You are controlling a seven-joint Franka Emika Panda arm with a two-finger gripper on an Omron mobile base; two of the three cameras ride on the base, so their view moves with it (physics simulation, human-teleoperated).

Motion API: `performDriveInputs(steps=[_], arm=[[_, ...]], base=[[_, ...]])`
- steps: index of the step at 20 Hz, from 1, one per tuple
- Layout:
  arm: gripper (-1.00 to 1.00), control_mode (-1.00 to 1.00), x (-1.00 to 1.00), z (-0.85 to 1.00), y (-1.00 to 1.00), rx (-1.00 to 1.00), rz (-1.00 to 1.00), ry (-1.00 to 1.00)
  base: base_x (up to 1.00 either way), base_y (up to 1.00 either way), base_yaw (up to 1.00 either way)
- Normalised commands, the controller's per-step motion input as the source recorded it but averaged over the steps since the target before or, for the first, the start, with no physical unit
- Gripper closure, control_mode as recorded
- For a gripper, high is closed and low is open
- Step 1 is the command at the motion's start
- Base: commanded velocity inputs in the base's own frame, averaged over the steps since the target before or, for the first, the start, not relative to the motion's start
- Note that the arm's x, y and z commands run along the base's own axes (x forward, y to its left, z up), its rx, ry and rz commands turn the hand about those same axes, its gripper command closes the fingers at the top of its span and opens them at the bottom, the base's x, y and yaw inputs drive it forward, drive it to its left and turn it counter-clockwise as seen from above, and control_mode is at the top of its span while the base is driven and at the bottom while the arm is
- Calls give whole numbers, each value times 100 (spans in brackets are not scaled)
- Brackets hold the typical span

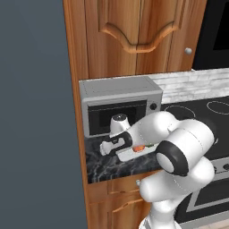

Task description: Take the cucumber and squash out of the freezer and place them in the tupperware container on the counter. Then put the tupperware containing the vegetables back in the freezer.

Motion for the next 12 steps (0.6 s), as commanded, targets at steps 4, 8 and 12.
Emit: performDriveInputs(steps=[4,8,12], arm=[[100,-100,-1,0,0,0,0,0],[100,-100,-3,1,-12,5,7,-1],[100,-100,0,41,-26,9,8,0]], base=[[0,0,0],[0,0,0],[0,0,0]])
